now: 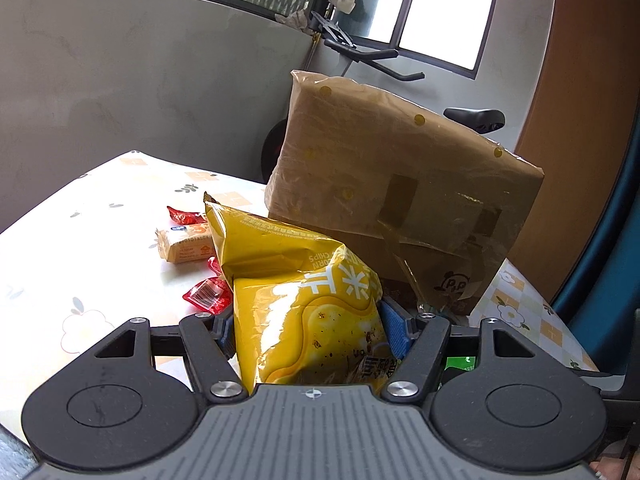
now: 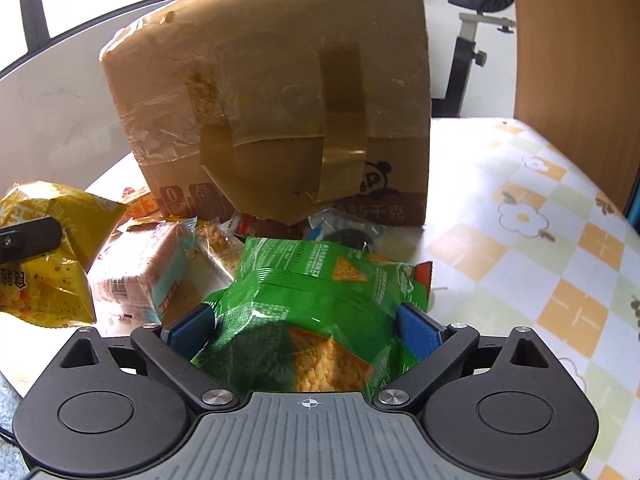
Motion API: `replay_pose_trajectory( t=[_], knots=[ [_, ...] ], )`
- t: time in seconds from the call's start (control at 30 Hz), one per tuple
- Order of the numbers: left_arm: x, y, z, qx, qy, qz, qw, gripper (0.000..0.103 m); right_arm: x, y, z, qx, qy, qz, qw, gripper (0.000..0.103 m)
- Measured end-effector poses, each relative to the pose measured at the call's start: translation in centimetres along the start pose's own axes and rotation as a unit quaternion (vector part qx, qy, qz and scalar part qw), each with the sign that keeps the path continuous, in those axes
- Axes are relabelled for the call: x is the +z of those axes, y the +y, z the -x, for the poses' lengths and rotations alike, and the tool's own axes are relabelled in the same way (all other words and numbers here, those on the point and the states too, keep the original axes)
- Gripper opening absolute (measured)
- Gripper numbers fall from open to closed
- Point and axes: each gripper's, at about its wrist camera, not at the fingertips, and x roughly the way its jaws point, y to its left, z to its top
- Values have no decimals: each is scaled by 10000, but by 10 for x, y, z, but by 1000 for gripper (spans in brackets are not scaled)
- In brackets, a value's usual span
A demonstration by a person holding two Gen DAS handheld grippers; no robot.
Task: Organize snacks
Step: 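Lift both bags and carry them over the box opening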
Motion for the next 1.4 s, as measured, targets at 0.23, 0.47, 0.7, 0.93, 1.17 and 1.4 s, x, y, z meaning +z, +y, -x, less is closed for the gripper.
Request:
replay_pose_trajectory(
  t=[0.23,0.47,0.7,0.93,1.17,1.4],
  knots=[
    [-3,1,-6,-23,137,39,9999,70,-2,1,0,35,-45,51,10000,98],
    [-3,1,-5,-19,103,46,9999,70,1,0,8,197,-218,106,9995,81],
    [-4,0,-4,0,133,1,9999,70,5,6,18,266,-475,257,9982,78],
    [-1,-3,0,-37,66,-59,10000,70,9,7,28,261,-559,318,9976,78],
    [5,-4,18,-225,-138,-178,9995,70,11,5,46,169,-855,323,9957,78],
    [42,-6,42,-389,-648,-355,9965,70,32,12,90,243,-1791,712,9810,78]
  ],
)
